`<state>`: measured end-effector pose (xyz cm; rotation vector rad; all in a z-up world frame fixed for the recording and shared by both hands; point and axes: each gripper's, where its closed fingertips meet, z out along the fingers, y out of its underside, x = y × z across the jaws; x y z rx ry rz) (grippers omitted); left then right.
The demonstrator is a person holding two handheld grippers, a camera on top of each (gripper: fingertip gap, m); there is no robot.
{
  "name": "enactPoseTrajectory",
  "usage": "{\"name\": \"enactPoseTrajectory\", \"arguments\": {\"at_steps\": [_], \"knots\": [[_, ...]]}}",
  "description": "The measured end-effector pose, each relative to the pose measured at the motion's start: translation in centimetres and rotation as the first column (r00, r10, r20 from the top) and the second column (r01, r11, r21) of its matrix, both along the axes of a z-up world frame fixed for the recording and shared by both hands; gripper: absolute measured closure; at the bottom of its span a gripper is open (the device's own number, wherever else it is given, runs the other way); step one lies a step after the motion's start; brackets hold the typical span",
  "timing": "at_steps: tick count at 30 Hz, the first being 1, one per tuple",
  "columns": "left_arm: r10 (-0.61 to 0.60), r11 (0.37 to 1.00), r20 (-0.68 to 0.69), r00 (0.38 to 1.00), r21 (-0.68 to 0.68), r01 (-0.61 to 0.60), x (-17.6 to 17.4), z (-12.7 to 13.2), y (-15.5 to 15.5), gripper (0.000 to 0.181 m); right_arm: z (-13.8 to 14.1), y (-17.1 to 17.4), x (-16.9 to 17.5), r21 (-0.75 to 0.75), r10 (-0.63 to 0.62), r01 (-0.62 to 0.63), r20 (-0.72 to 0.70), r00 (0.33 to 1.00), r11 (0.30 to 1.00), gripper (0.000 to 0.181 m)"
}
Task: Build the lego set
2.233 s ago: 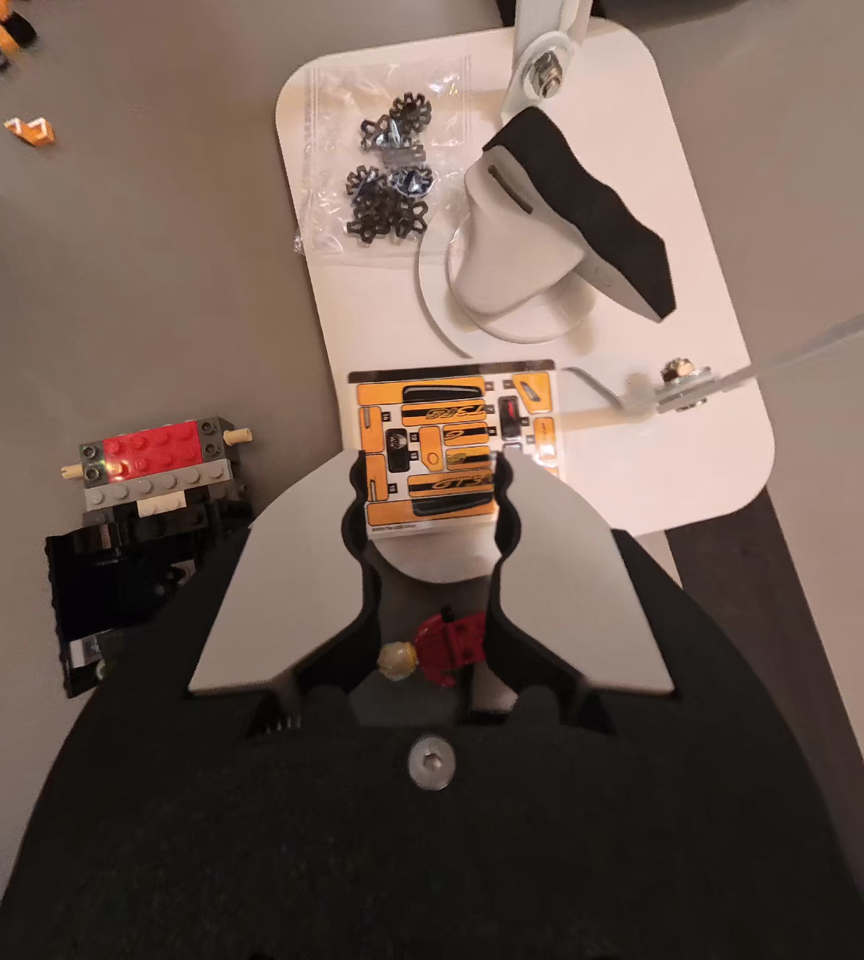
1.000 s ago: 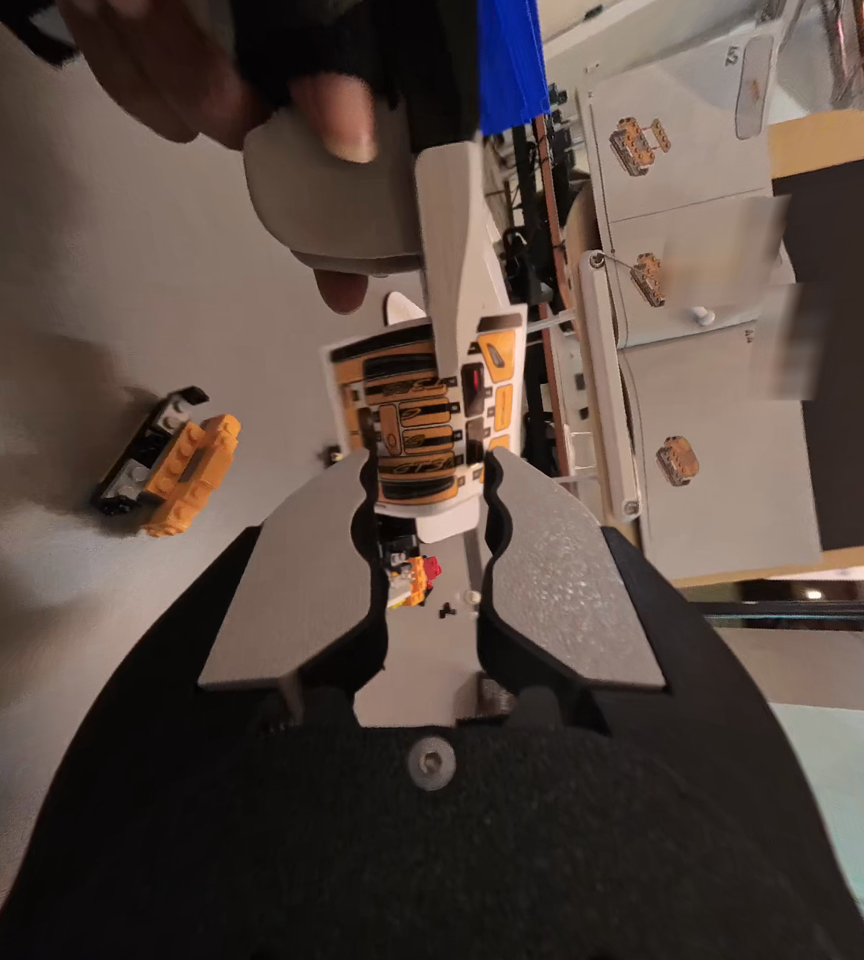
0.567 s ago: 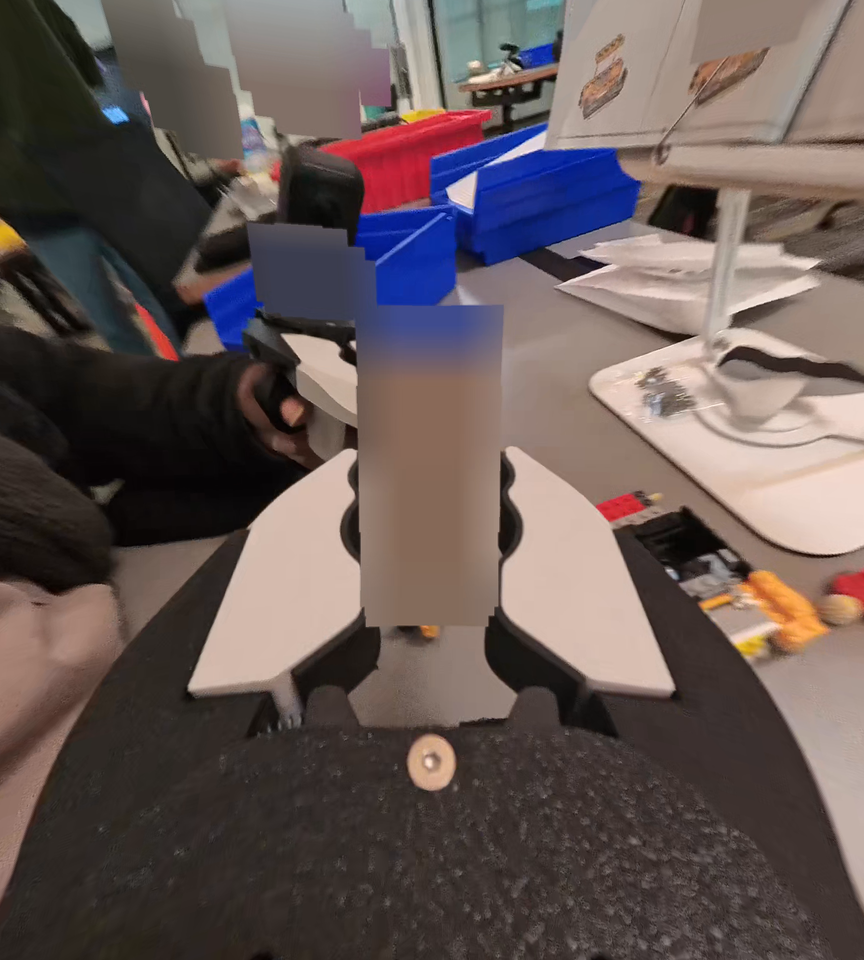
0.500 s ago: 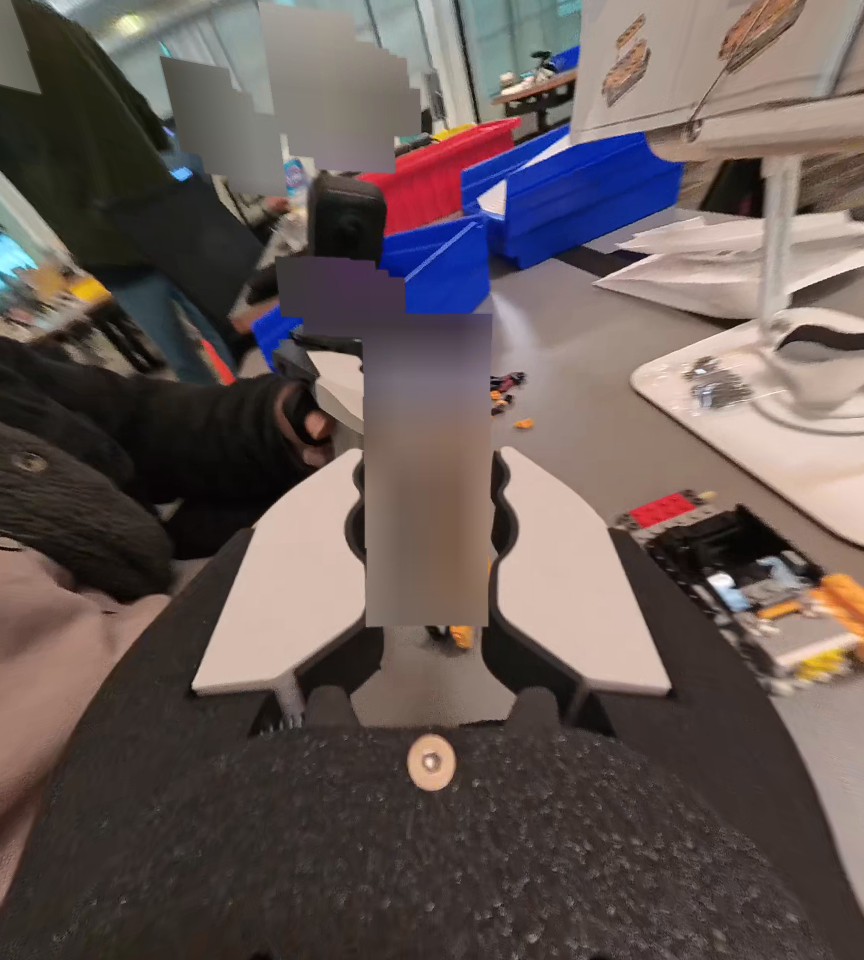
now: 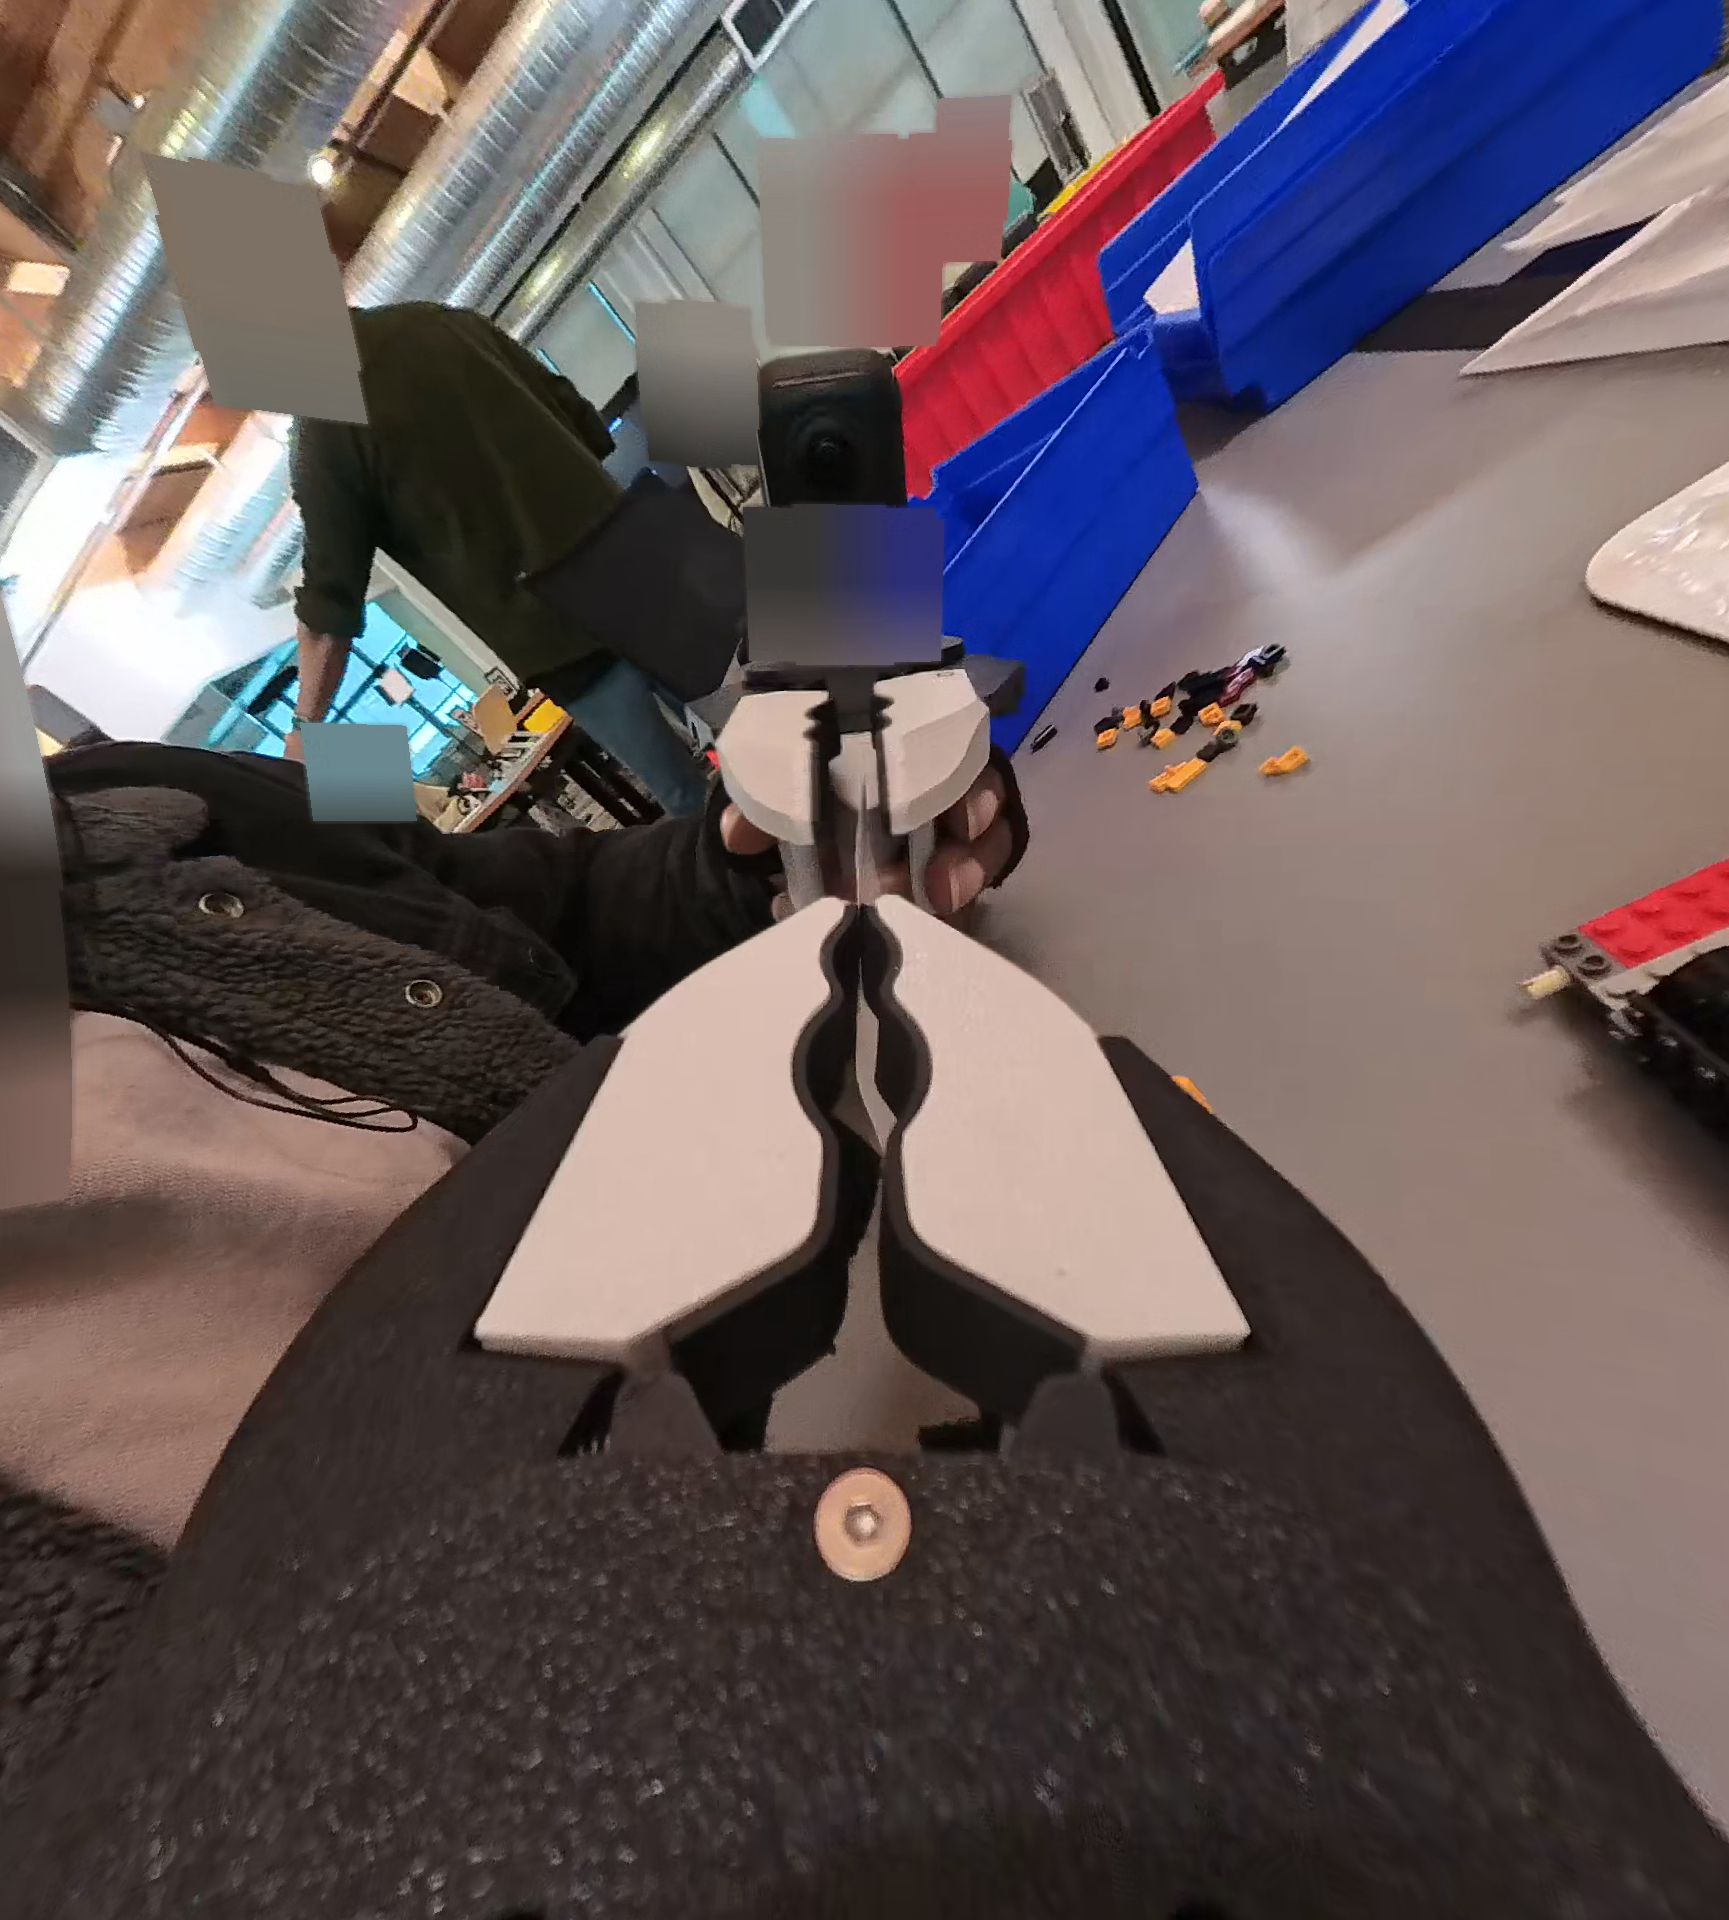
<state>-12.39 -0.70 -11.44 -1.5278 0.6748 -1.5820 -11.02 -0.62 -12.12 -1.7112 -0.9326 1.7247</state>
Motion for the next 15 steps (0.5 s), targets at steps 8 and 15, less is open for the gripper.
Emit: {"name": "enactPoseTrajectory", "arguments": {"at_steps": [8, 15], "knots": [[-0.097, 0.994, 0.015, 0.995, -0.044, 0.098, 0.4, 0.3, -1.2, 0.181, -0.3, -0.5, 0.0, -0.069, 0.052, -0.053, -0.018, 0.998, 0.996, 0.181], [-0.124, 0.978, 0.107, 0.986, -0.154, 0.14, 0.9, 0.4, -1.2, 0.181, -0.4, 0.8, -0.1, -0.001, -0.059, 0.059, 0.011, 0.998, 0.998, 0.173]]}}
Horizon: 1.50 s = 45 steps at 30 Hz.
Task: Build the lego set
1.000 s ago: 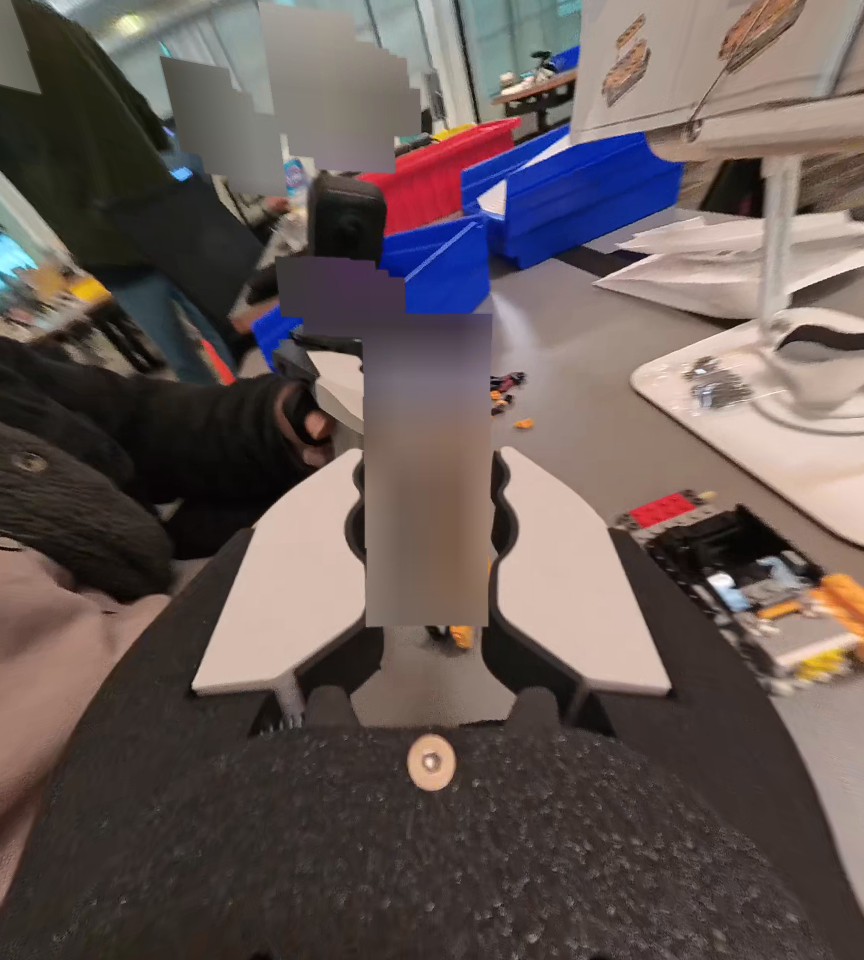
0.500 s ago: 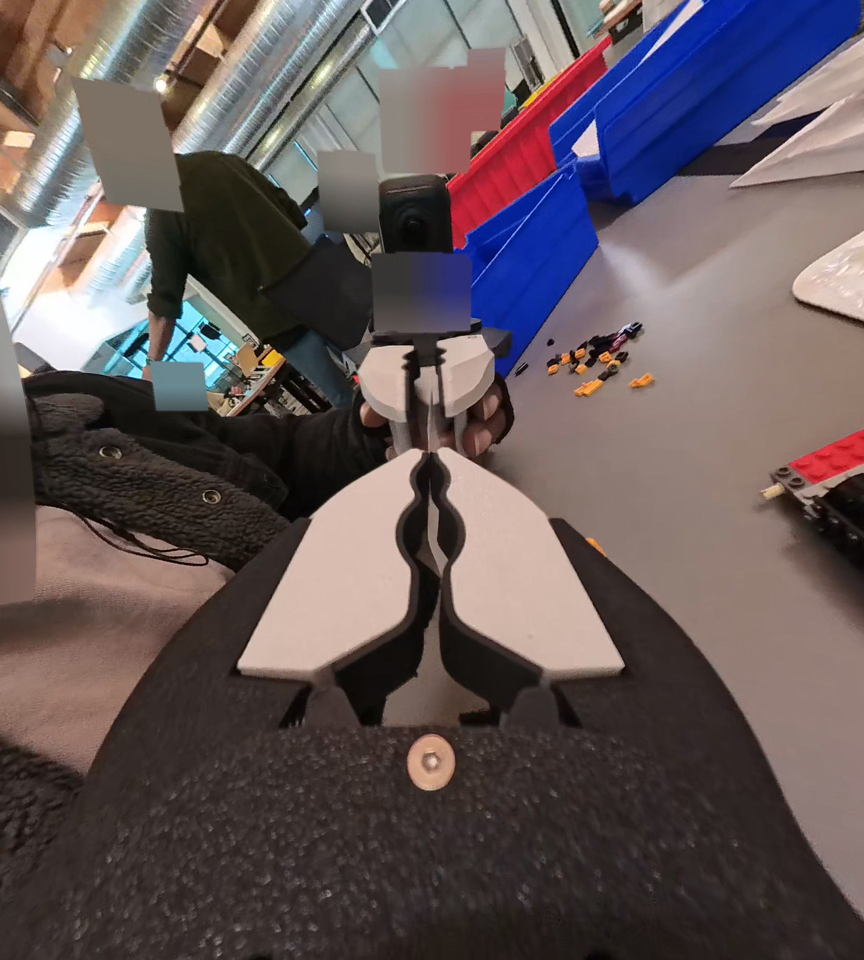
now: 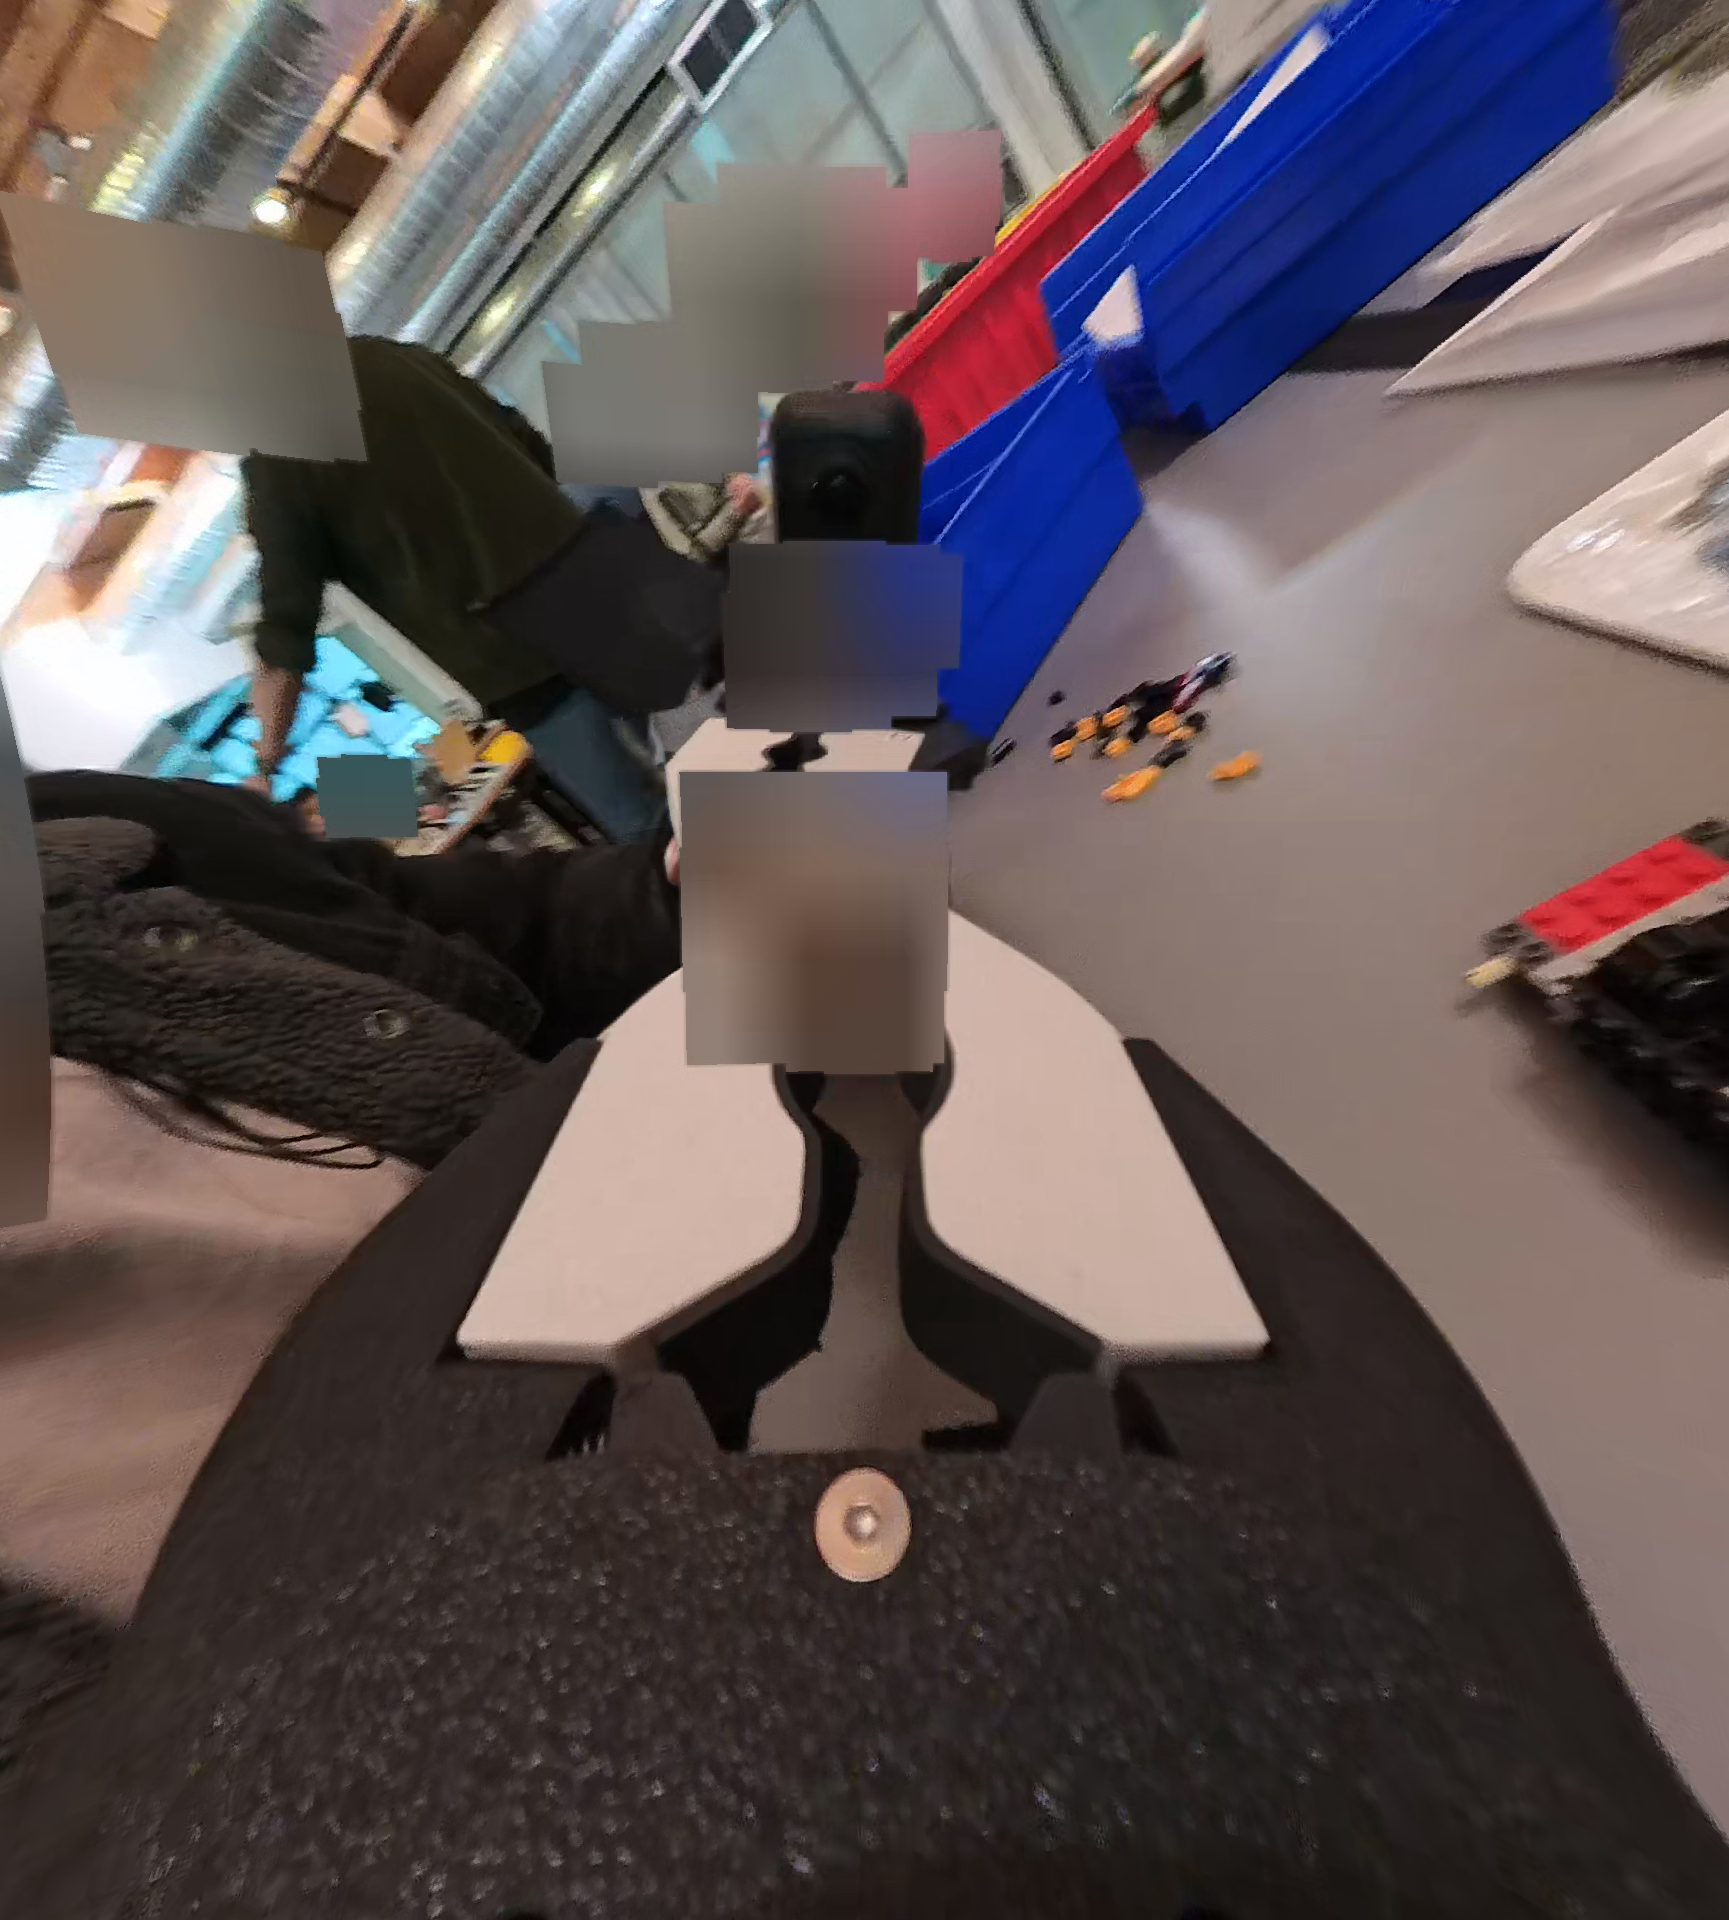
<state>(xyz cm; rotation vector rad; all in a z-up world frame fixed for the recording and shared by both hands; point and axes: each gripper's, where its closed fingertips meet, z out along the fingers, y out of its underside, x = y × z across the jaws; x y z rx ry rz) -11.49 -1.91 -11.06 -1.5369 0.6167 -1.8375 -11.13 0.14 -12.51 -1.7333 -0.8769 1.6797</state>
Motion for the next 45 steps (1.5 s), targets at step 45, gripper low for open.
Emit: {"name": "enactPoseTrajectory", "arguments": {"at_steps": [45], "knots": [[0.046, 0.981, 0.059, 0.997, 0.187, -0.056, -0.5, 2.1, -0.8, 0.181, 2.8, -2.2, -1.6, 0.575, -0.162, 0.115, 0.031, 0.986, 0.81, 0.173]]}}
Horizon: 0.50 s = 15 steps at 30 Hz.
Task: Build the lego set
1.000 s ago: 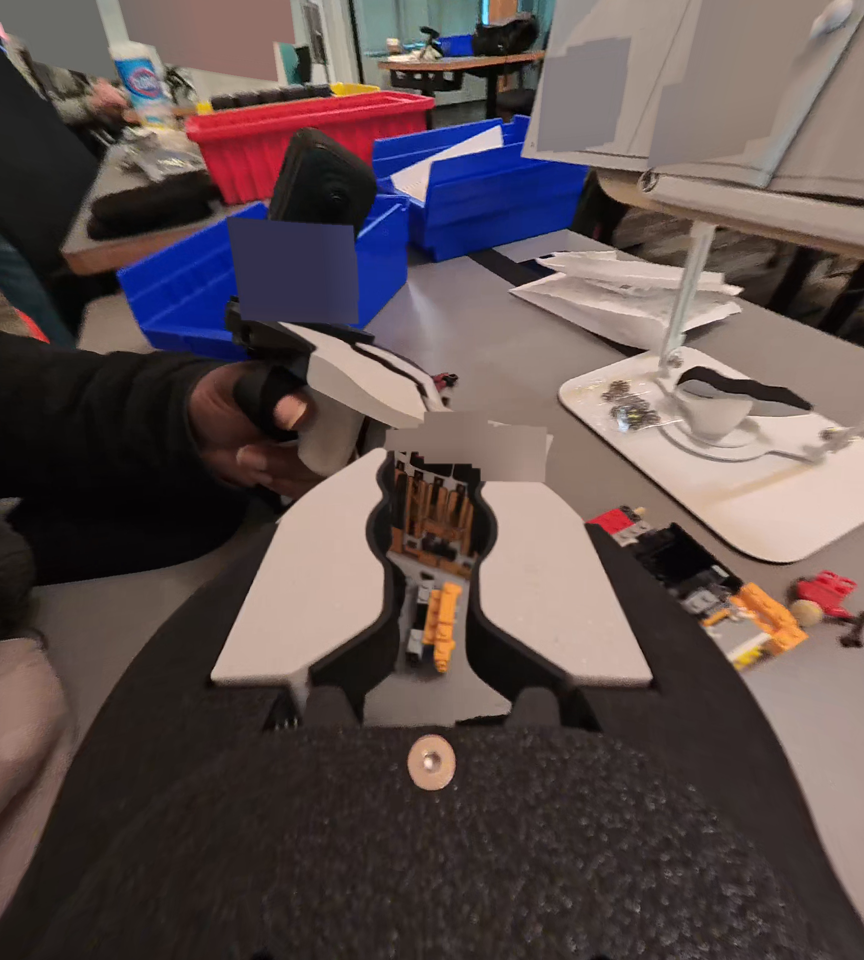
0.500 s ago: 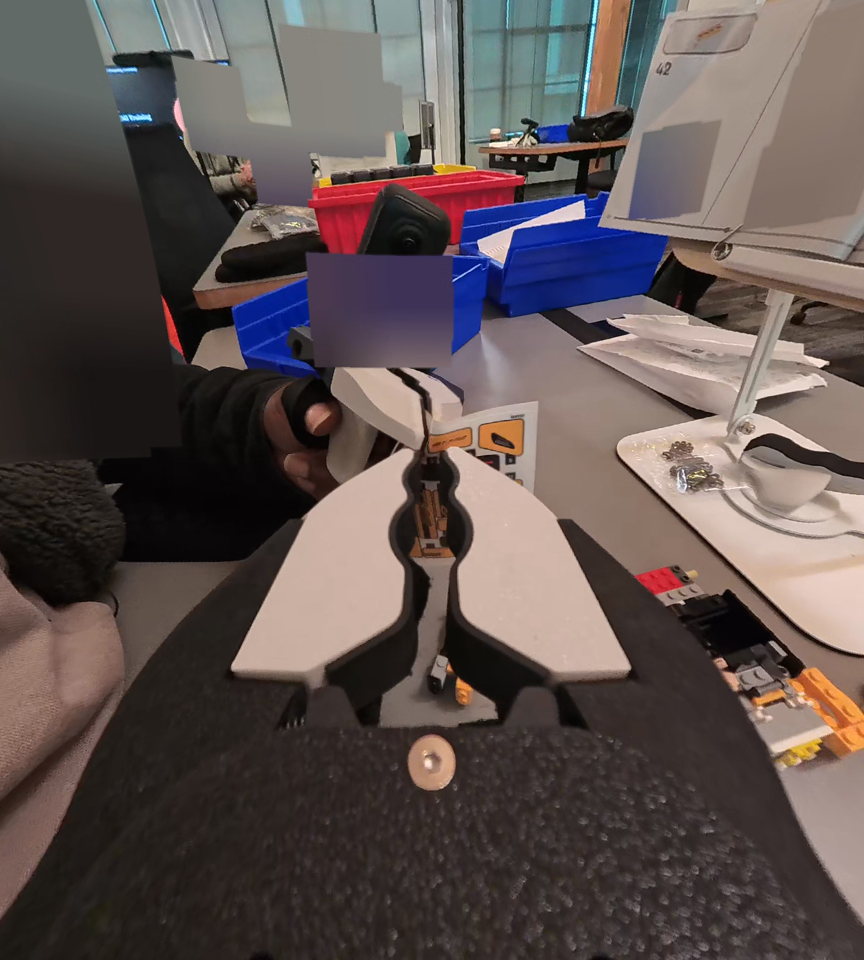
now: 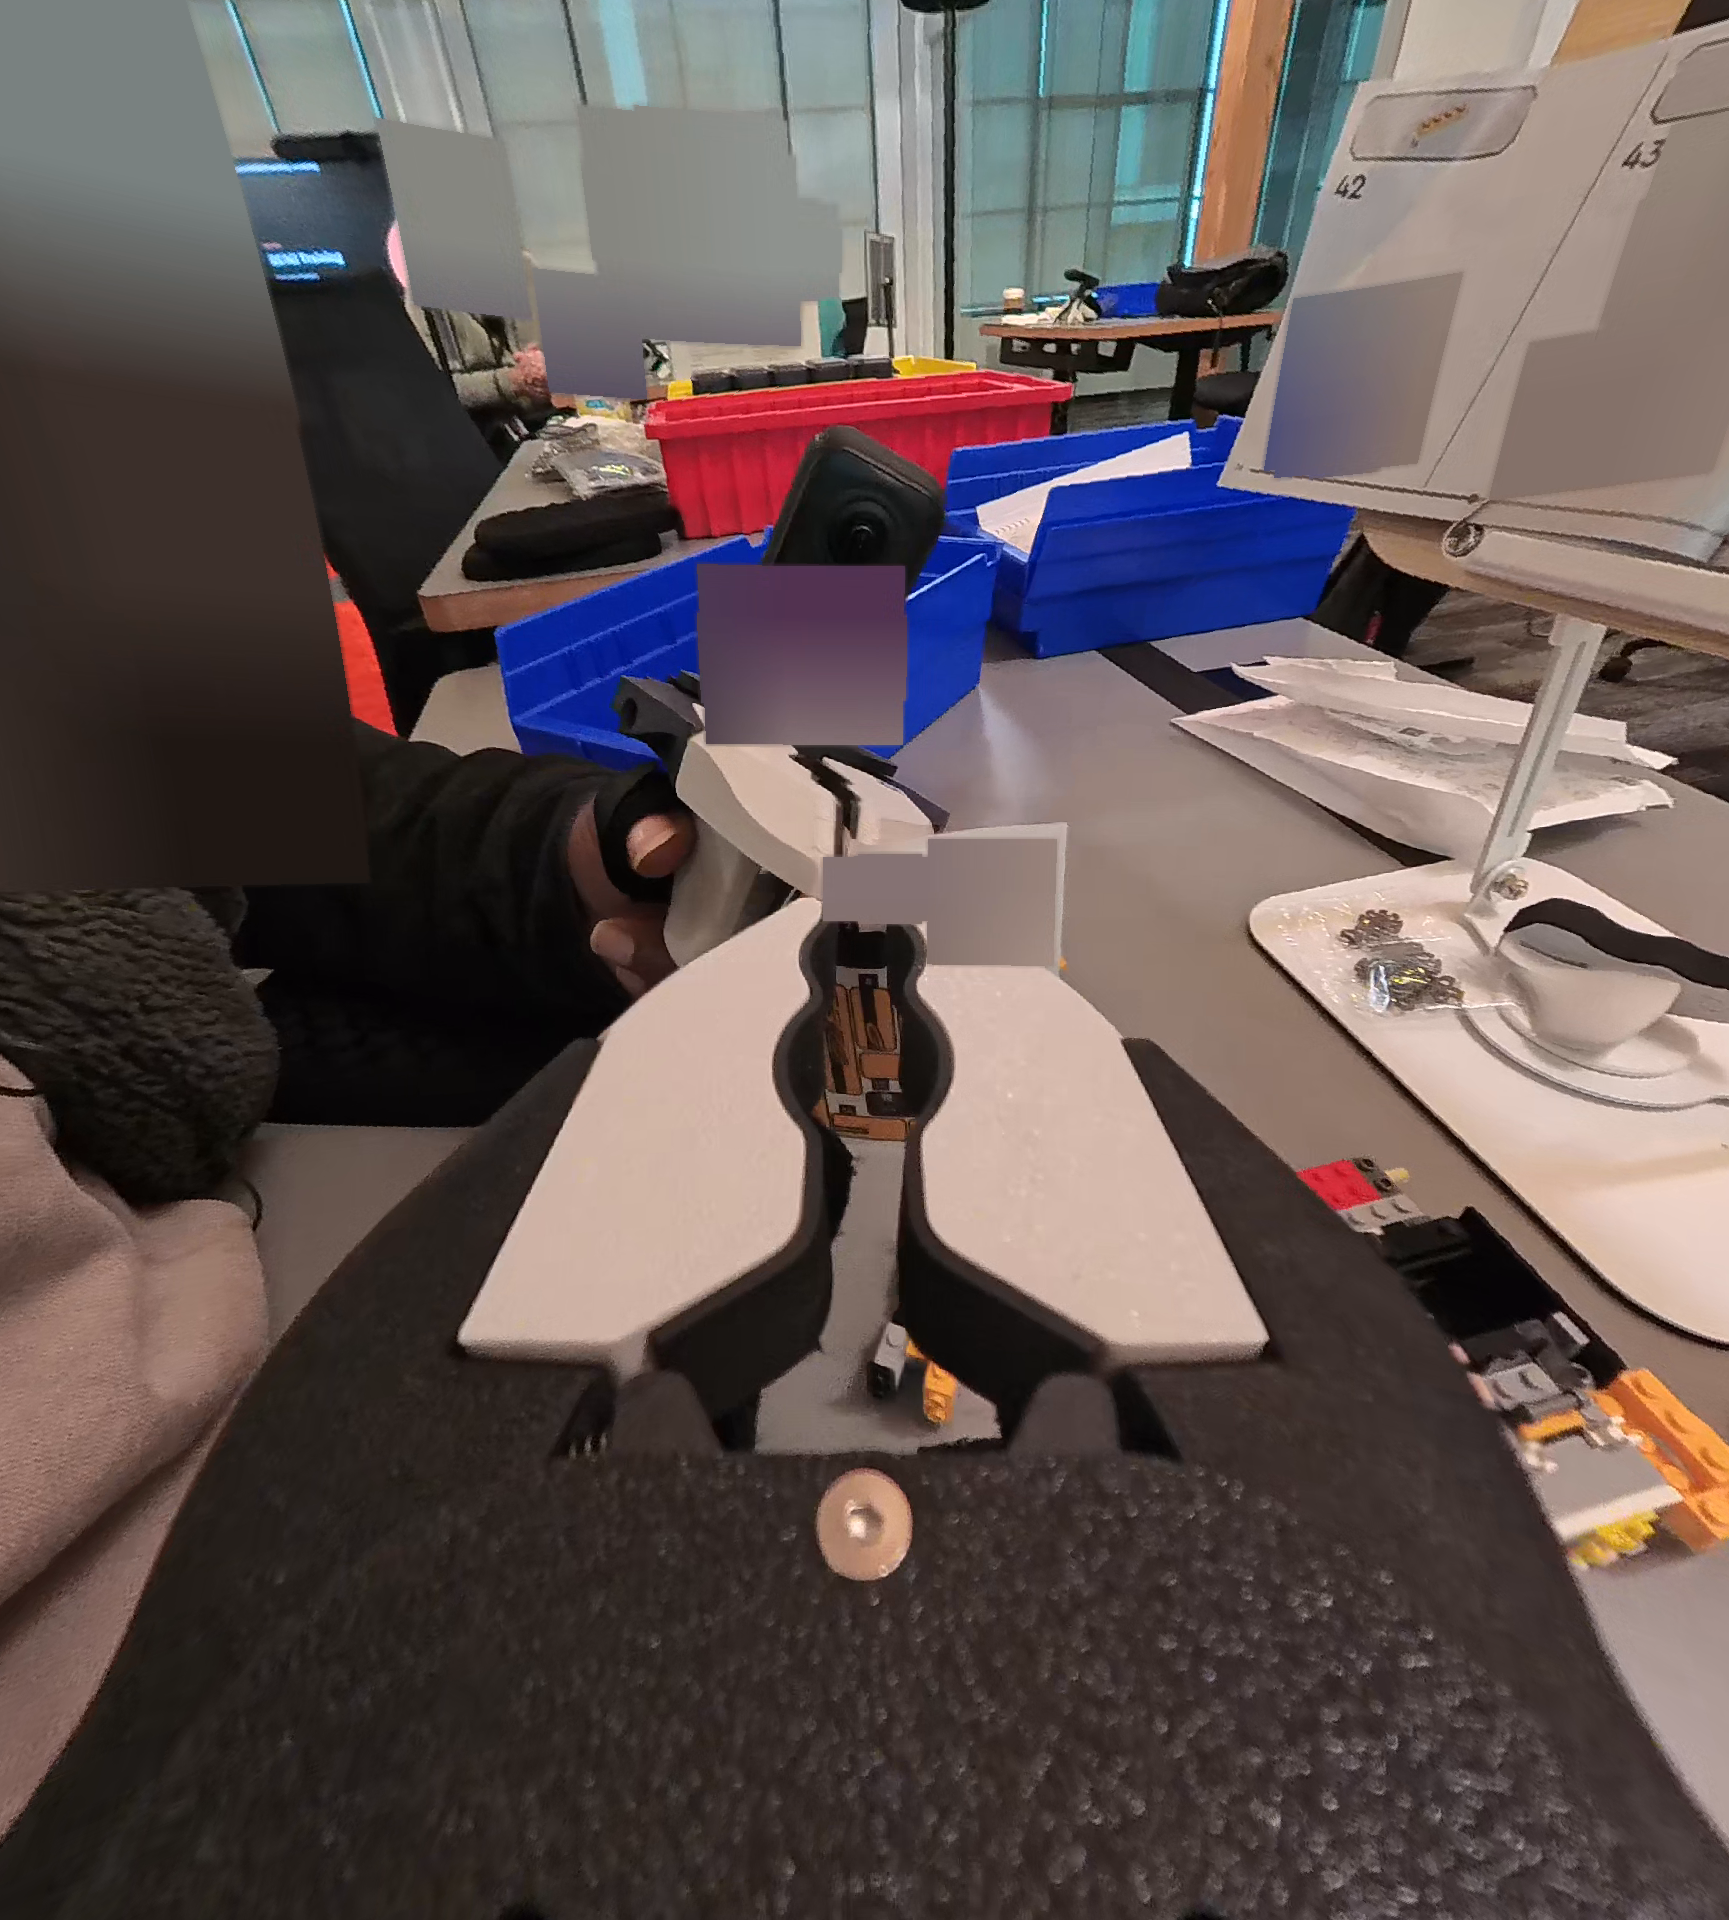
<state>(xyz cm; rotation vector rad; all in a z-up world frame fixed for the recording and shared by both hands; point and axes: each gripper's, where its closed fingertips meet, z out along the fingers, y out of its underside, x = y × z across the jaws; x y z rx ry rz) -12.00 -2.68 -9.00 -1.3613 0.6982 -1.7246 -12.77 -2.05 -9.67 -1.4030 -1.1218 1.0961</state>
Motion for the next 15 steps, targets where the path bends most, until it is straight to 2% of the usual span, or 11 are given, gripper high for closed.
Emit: {"name": "enactPoseTrajectory", "arguments": {"at_steps": [15], "knots": [[-0.07, 0.997, 0.011, 0.997, 0.017, 0.07, 0.1, -0.03, -0.93, 0.181, 0.15, -0.49, 0.14, -0.044, 0.066, -0.068, -0.04, 0.997, 0.997, 0.165]]}}
